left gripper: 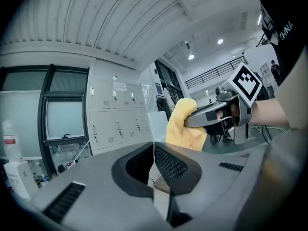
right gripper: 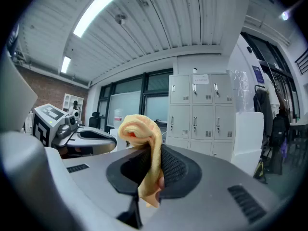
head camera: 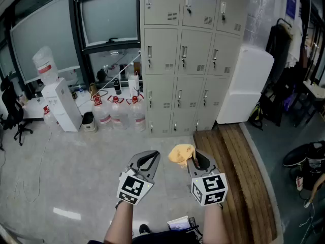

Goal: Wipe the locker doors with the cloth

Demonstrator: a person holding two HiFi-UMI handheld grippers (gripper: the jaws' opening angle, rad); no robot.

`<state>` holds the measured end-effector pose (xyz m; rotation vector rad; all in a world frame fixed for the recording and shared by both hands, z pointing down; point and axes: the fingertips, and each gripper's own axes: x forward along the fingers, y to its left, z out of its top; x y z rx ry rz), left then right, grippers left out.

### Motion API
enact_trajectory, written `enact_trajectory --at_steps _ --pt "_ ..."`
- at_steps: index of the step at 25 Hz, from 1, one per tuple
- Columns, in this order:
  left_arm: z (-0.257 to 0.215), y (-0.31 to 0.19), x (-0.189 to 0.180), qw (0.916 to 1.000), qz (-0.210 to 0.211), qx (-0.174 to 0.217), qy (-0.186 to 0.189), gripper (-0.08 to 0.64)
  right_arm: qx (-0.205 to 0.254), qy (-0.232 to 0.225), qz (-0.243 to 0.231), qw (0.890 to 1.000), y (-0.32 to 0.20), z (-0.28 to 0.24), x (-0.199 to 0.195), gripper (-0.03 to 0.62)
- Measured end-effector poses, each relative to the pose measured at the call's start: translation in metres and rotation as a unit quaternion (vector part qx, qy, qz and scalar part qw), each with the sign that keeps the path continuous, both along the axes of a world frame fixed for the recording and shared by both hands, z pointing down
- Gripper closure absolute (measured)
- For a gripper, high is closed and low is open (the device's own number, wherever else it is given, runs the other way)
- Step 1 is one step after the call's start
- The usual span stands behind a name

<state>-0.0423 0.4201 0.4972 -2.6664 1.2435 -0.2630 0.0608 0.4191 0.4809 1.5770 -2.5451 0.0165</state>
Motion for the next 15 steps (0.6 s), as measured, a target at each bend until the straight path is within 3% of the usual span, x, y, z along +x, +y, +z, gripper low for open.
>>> enact_trajectory --at_steps 9,15 --pt "-0.002 -0.004 0.001 1.0000 0.003 0.003 0.003 0.535 0.001 0.010 -0.012 1.000 -0.001 0.003 -0.013 0.522" --pt "-0.004 -0.001 0.003 0.9997 0.002 -0.003 0.025 0.535 -0.003 -0.003 -0.017 1.000 0.003 0.002 -0.010 0.522"
